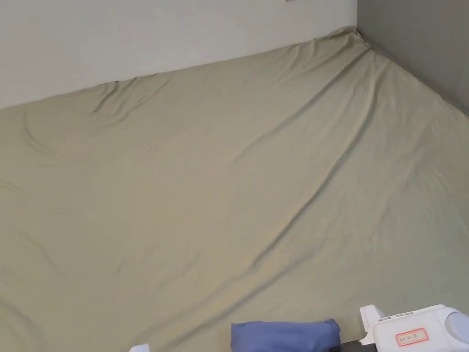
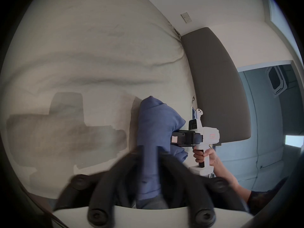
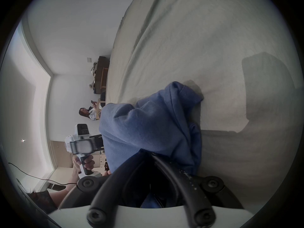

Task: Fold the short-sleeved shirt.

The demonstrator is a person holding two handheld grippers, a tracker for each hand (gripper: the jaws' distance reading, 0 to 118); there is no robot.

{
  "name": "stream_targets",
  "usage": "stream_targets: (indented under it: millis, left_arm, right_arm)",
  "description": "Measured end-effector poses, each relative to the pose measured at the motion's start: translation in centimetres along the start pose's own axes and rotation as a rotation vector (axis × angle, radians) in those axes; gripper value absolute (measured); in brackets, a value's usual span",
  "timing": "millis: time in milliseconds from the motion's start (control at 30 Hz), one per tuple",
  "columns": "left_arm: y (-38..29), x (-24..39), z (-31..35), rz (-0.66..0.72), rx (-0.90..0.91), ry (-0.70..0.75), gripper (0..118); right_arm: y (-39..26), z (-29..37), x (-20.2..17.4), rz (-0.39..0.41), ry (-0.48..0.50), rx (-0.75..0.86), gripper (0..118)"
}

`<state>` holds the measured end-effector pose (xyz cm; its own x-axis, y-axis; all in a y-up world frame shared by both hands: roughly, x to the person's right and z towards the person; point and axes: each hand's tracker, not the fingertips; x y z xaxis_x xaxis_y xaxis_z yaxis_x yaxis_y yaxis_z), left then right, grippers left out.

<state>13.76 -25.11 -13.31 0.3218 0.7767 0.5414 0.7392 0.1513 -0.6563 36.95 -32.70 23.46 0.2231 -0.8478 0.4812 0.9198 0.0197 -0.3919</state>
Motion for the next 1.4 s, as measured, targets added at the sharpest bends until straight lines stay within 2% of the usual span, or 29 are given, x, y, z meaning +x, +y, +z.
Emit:
stream_targets:
  millis: [33,100,133,233,300,333,367,400,433,467,500,533,567,600,667,733,800,900,1000,1167,1267,1400]
  left_arm:
    - [0.2,-0.1,-1.0,0.004,-0.003,0.012,117]
    - [0.5,-0.2,-2.7,0.003,0.005,0.009,118]
    - [0.8,-0.1,-3.1,0.030,0.047,-0.074,118]
    - [1.7,0.0,-6.1,0.065,-0.059,-0.040,118]
    - [1.9,0.2,-8.0,0.023,-0.101,-0.011,118]
    - [2.0,0.9,-8.5,-0.031,-0.111,-0.058,104]
    - [2.3,1.7,-8.9,-0.073,-0.099,-0.091,86]
    - [2.4,2.2,-9.4,-0.063,-0.126,-0.116,73]
    - [2.4,2.8,-10.1,-0.045,-0.141,-0.076,60]
    - [2.3,2.9,-10.5,-0.124,-0.143,0.060,57]
    - [2.3,3.2,-10.5,-0.206,-0.166,0.080,54]
    - [2.6,2.5,-9.9,-0.224,-0.165,0.043,52]
    - [3.1,1.7,-9.7,-0.120,-0.188,-0.028,51]
    - [3.4,1.2,-9.6,-0.072,-0.198,-0.040,51]
    - [3.8,0.6,-9.5,-0.113,-0.220,-0.054,51]
    - [4.4,0.8,-9.2,-0.171,-0.251,-0.075,50]
    - [5.4,-0.1,-8.1,-0.137,-0.279,-0.133,49]
    - [7.4,-2.2,-3.5,-0.159,-0.252,-0.156,49]
    - [10.1,-6.2,3.7,-0.162,-0.211,-0.148,49]
    - [15.1,-14.2,18.0,-0.157,-0.158,0.087,49]
    - [17.8,-18.7,25.8,-0.082,-0.168,0.139,49]
    - [20.1,-22.9,33.7,-0.100,-0.148,0.289,49]
  right_arm:
    - [0.0,0.0,0.1,-0.004,0.001,0.000,1]
    - [0.0,0.0,0.2,-0.005,0.003,0.001,1]
    - [0.0,-0.1,0.2,-0.003,0.003,-0.001,1]
    - [0.1,-0.1,0.4,-0.009,0.008,-0.006,1]
    - [0.0,-0.1,0.4,-0.015,0.014,-0.005,1]
    - [0.0,-0.1,0.5,-0.015,0.015,-0.002,1]
    - [-0.1,-0.1,0.7,-0.017,0.022,0.001,1]
    - [-0.2,-0.1,0.6,-0.022,0.028,0.005,1]
    - [-0.4,-0.1,0.8,-0.032,0.033,0.012,1]
    - [-0.5,-0.1,1.1,-0.050,0.041,0.017,1]
    - [-0.5,-0.2,1.2,-0.060,0.051,0.021,1]
    - [-0.6,-0.1,1.2,-0.059,0.048,0.021,1]
    - [-0.7,-0.1,1.0,-0.060,0.054,0.023,1]
    - [-0.7,-0.2,0.8,-0.061,0.051,0.025,1]
    - [-0.5,-0.3,-0.2,-0.056,0.016,0.016,0]
    - [0.0,-0.2,-1.9,0.007,-0.046,-0.005,0]
    - [0.1,0.3,-3.3,0.011,-0.021,0.005,0]
    - [-0.5,1.6,-6.2,0.020,0.092,0.106,0]
    - [-1.2,2.4,-9.6,0.087,0.096,0.144,0]
    - [-0.8,2.3,-12.8,0.058,0.128,0.189,0]
    - [0.3,1.6,-14.8,0.082,0.089,0.231,0]
    - [1.4,0.6,-16.1,0.059,0.061,0.296,0]
